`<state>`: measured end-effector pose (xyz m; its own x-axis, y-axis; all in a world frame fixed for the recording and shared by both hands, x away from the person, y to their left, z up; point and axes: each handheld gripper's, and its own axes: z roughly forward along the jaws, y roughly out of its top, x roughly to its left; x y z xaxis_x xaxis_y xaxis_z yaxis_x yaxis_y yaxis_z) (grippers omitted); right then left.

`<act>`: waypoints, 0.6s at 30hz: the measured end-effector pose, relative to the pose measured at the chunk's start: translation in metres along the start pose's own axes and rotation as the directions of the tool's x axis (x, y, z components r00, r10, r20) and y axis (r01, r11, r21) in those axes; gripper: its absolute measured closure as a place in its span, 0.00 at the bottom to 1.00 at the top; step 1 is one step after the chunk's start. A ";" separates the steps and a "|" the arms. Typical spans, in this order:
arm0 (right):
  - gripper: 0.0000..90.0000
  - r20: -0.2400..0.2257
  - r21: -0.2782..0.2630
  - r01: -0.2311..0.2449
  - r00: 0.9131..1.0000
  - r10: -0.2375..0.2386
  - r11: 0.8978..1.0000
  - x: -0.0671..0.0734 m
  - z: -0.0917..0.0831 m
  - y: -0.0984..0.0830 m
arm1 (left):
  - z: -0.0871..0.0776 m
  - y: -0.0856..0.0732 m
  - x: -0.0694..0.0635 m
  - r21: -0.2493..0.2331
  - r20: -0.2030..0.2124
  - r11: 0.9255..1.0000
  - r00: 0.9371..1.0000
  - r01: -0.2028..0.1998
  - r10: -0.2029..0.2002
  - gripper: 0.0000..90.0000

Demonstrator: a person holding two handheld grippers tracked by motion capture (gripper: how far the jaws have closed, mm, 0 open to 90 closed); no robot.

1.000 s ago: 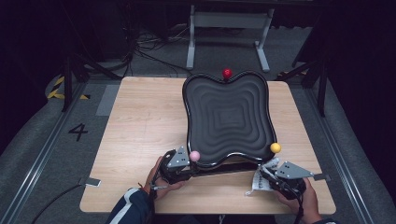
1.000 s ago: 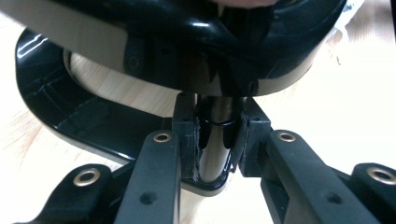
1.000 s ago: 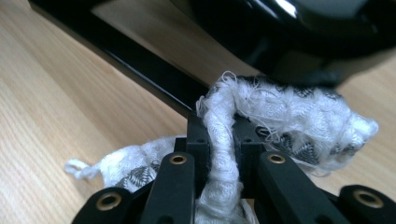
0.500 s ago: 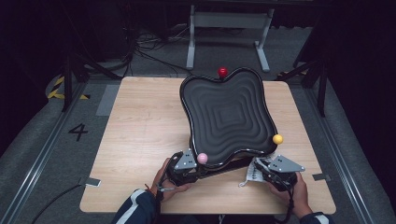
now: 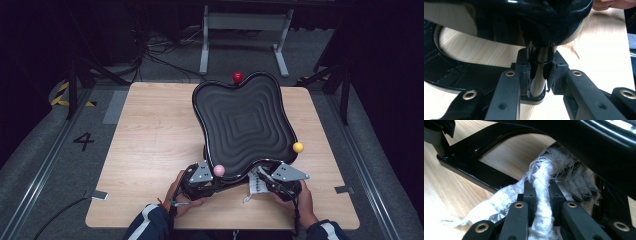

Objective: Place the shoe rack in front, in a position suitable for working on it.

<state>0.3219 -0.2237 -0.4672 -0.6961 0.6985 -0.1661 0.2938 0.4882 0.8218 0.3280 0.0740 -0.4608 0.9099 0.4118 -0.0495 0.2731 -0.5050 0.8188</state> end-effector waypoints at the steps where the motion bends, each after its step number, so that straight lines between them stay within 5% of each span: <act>1: 0.90 0.000 0.000 0.000 1.000 0.000 1.000 0.000 0.000 0.000 | 0.000 0.000 0.000 0.000 0.000 1.000 1.000 0.000 0.000 0.82; 18: 0.90 -0.008 -0.002 0.086 0.996 -0.086 0.996 0.020 0.022 0.014 | 0.003 0.002 0.002 0.003 0.006 1.000 1.000 -0.010 0.010 0.82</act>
<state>0.3260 -0.1914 -0.4715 -0.7237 0.6499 -0.2321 0.2319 0.5457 0.8053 0.3312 0.0721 -0.4609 0.9147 0.4017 -0.0446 0.2644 -0.5113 0.8177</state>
